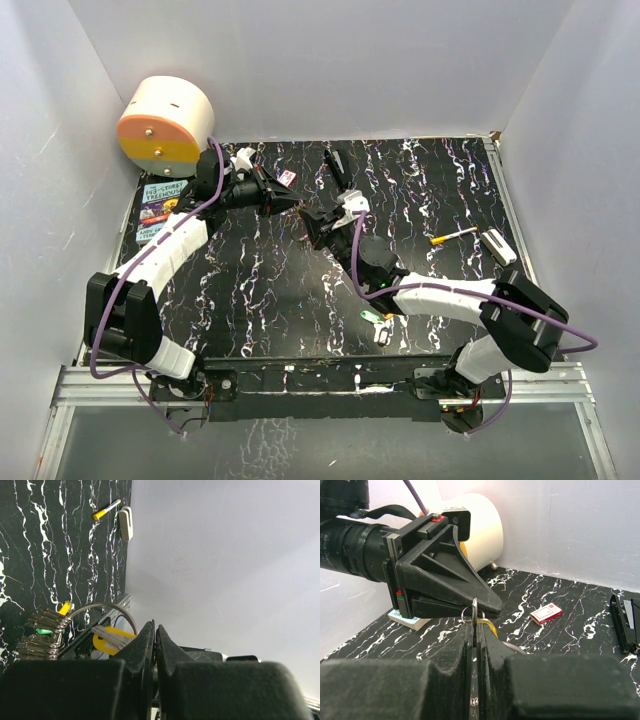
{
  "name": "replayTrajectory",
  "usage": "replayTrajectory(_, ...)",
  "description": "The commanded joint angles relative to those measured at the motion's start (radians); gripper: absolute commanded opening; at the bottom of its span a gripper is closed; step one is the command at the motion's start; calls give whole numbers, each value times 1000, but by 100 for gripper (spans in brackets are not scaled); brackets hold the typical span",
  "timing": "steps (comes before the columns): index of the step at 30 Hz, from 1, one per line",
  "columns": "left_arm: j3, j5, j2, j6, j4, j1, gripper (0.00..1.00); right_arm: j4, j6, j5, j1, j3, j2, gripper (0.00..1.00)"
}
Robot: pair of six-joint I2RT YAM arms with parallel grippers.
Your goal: Put the keys on the keyring
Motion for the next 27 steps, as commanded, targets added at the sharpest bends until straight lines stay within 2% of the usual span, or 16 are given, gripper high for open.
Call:
replayTrajectory(1,17,19,-57,-47,11,-5,0,104,-2,21,5,50,33,8)
replayTrajectory(27,-9,19,-53,-72,6,-4,0,188,-8,31,4,4,23,8)
